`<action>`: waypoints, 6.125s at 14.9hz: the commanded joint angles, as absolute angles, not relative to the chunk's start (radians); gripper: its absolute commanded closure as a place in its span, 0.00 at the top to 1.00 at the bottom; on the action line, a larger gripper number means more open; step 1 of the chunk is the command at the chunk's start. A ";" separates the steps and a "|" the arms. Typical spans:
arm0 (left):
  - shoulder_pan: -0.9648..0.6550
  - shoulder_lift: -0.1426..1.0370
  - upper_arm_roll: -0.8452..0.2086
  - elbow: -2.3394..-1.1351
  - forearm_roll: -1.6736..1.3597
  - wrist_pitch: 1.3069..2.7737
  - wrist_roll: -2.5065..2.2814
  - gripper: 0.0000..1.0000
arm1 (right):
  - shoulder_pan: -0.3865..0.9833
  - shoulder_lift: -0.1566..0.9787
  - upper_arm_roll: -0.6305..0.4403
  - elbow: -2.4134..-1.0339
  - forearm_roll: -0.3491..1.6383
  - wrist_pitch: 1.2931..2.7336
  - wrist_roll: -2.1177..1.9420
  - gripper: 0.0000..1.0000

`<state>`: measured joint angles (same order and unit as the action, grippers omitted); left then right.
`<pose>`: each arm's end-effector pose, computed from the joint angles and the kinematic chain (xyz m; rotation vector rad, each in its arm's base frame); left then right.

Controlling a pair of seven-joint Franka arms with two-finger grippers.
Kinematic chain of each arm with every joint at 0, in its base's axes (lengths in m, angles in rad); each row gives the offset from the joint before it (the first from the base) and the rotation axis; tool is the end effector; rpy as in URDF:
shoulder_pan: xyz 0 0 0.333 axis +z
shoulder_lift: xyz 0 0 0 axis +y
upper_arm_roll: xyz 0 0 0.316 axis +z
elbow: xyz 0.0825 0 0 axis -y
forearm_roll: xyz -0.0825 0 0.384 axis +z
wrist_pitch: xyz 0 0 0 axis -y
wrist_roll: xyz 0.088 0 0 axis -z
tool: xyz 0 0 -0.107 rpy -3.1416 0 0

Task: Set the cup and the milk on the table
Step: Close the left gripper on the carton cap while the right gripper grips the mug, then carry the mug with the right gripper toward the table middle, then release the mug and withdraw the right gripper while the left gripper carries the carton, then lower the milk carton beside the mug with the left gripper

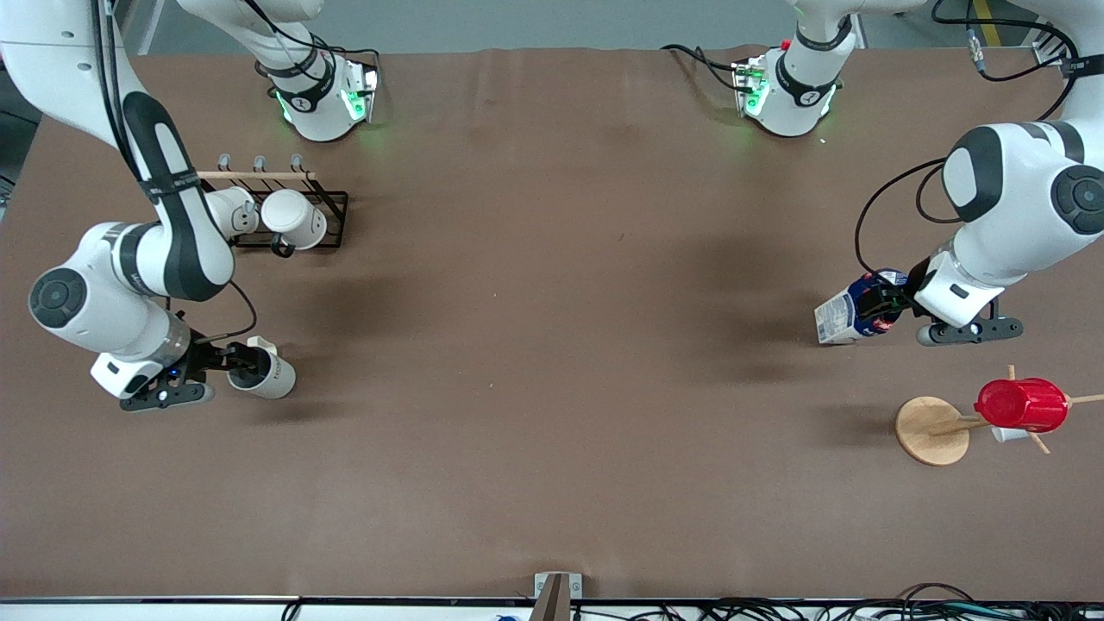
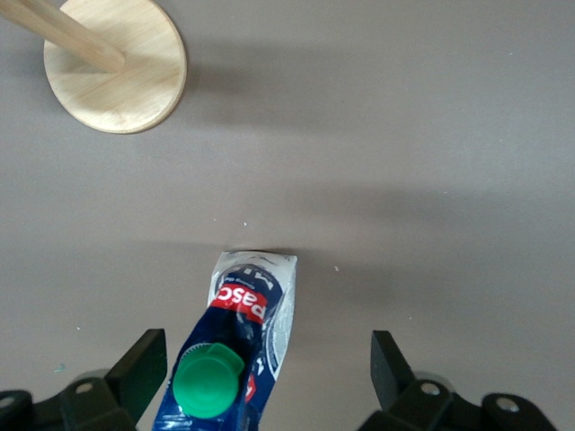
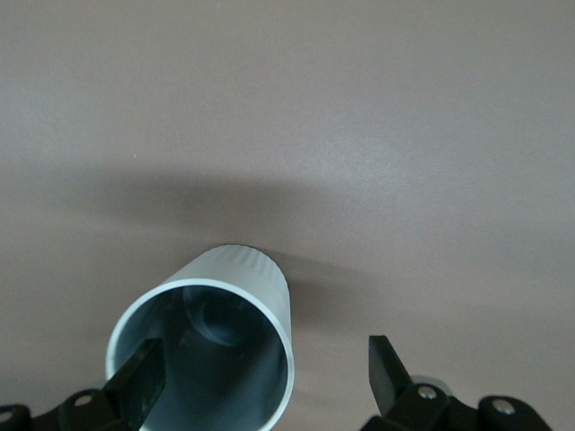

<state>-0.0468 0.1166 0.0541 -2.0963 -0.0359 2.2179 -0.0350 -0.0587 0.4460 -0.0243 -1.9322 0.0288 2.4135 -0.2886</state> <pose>0.5642 0.0025 0.3669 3.1175 0.0990 0.0077 0.6255 -0.0512 0.2584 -3.1250 -0.2930 -0.0574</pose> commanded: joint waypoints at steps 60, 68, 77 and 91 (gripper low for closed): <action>-0.173 0.595 -0.626 -1.580 0.365 2.157 -0.690 0.00 | 0.355 0.112 -0.341 -1.441 -0.021 1.676 0.368 1.00; -0.207 0.627 -0.653 -1.574 0.416 2.128 -0.750 0.00 | -0.043 0.074 -0.078 -1.359 0.055 1.453 0.111 1.00; -0.218 0.637 -0.655 -1.556 0.426 2.128 -0.761 0.00 | -0.006 0.071 -0.078 -1.391 0.044 1.457 0.112 1.00; -0.199 0.621 -0.657 -1.545 0.416 2.132 -0.772 0.44 | 0.003 0.064 -0.077 -1.419 0.054 1.479 0.141 1.00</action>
